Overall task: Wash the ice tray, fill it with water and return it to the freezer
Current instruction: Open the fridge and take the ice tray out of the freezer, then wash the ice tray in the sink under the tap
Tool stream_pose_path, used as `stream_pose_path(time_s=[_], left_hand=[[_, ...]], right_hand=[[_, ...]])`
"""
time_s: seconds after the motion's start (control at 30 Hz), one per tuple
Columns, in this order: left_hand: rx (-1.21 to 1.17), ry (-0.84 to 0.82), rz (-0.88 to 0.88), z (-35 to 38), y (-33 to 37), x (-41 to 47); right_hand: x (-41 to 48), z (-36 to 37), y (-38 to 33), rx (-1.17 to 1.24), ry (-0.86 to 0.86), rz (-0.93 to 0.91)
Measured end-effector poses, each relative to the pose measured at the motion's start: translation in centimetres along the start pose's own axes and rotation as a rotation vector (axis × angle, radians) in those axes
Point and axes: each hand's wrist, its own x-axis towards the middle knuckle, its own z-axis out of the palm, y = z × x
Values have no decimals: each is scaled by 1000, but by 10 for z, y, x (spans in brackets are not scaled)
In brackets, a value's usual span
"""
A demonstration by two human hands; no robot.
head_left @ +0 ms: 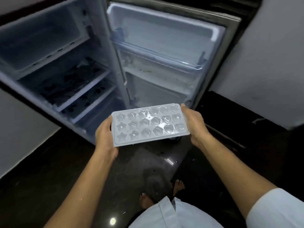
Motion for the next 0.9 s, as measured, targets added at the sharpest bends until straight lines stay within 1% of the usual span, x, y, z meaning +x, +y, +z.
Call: stream_pose_path(time_s=[0.13,0.3,0.57,0.73,0.9], left_hand=[[118,-111,-7,55,-30,-12],[198,-220,-27,128,-70,-23],[354,-390,-23,266,-129,-68],[432,-549,-35,355,-169,-107],[529,-719,-74,429,-202,-151]], right_hand=[[-11,-71,10,43,81,-17],[-21,-156,19,105,195,-30],[-24,-297,17,250,404,-34],[-33,-383,19,318,539,-65],[-54,-453,22,427,691,-56]])
